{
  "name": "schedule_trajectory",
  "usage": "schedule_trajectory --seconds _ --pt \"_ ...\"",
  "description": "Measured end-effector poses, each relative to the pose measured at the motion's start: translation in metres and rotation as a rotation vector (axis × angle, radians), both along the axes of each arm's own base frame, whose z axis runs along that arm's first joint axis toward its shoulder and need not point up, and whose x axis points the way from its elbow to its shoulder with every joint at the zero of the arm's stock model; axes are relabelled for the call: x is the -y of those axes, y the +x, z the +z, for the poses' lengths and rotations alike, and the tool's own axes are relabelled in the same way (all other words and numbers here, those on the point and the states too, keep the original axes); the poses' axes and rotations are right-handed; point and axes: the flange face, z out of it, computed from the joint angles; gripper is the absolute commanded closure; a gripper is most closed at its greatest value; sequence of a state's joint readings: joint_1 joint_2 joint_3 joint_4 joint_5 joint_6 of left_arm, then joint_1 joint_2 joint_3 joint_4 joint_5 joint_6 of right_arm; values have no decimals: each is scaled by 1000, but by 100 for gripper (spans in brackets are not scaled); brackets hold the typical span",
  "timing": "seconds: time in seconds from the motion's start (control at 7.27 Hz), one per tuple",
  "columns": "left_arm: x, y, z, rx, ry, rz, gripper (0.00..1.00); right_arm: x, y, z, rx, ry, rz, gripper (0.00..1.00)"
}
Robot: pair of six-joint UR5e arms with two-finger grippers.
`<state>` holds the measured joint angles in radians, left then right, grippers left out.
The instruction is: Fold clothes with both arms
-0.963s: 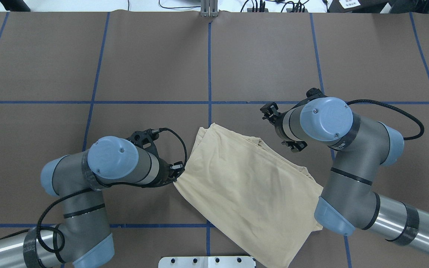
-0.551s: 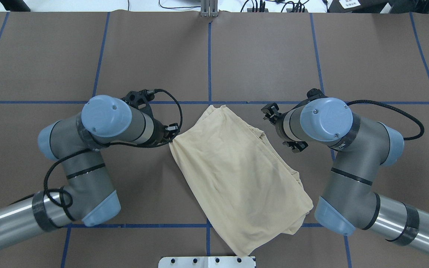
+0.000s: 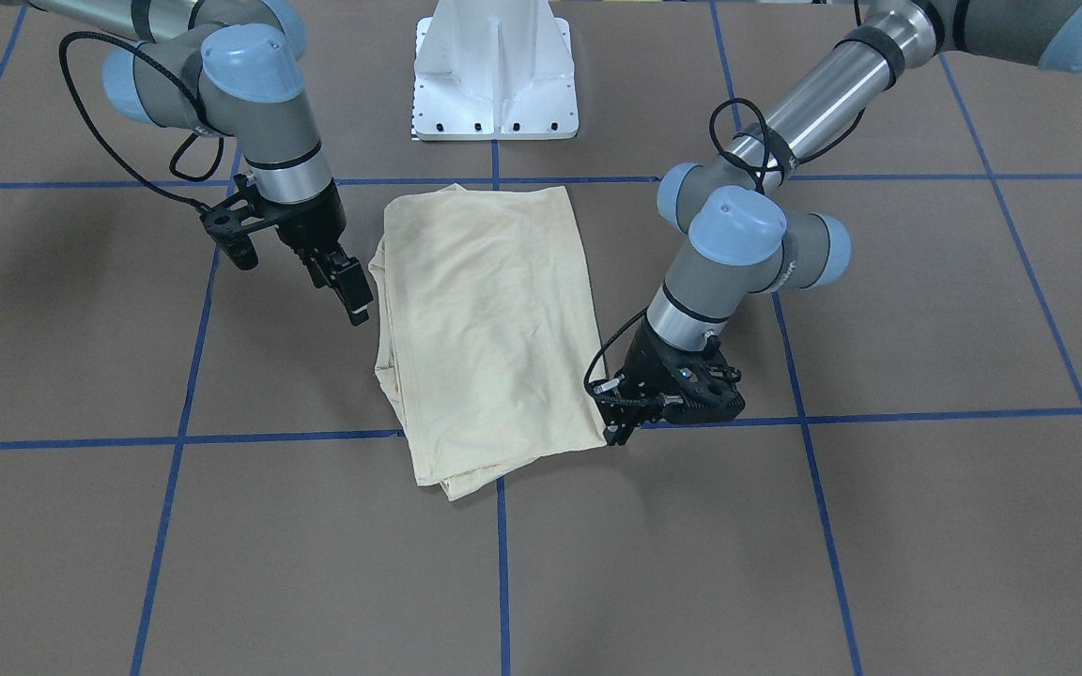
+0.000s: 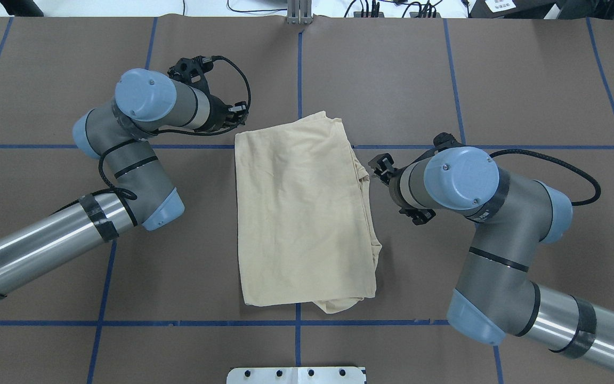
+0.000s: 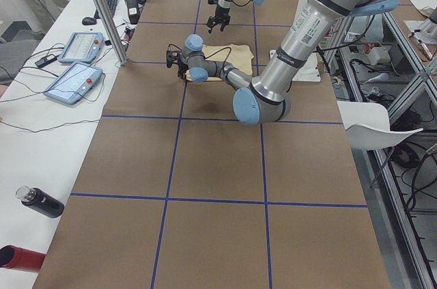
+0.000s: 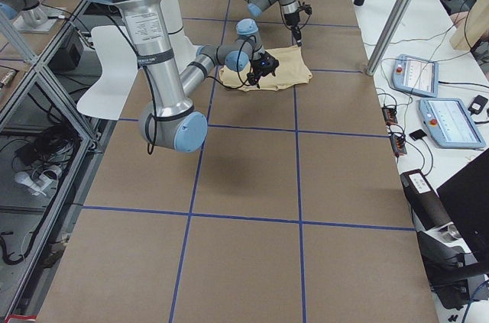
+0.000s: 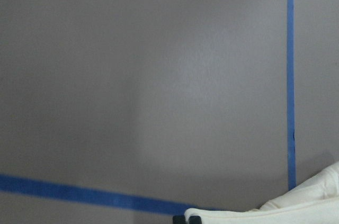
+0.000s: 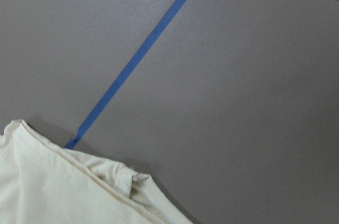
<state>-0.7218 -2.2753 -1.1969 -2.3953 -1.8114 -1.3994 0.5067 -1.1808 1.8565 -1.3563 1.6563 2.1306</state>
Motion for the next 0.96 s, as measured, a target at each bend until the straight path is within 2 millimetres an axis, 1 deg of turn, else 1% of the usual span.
schedule_trajectory --seconds 0.14,0.28,0.41,0.55,0.69,0.83,0.96 --pt "13 -8 2 -9 10 -16 29 -16 -12 -14 26 1 -8 0" --pt "22 -20 0 -20 16 -28 29 -40 -28 -26 53 -3 -5 0" --pt "27 -32 -3 -33 19 -28 28 -74 -47 -30 66 -8 7 0" --pt "29 -38 -6 -43 20 -23 28 -110 -66 -26 65 -9 29 0" --pt "29 -40 -8 -50 21 -20 28 -137 -79 -20 61 -11 48 0" --pt "28 -41 -9 -54 22 -18 28 -151 -86 -14 54 -16 54 0" --pt "28 -41 -9 -55 21 -18 28 -156 -89 -9 48 -19 57 0"
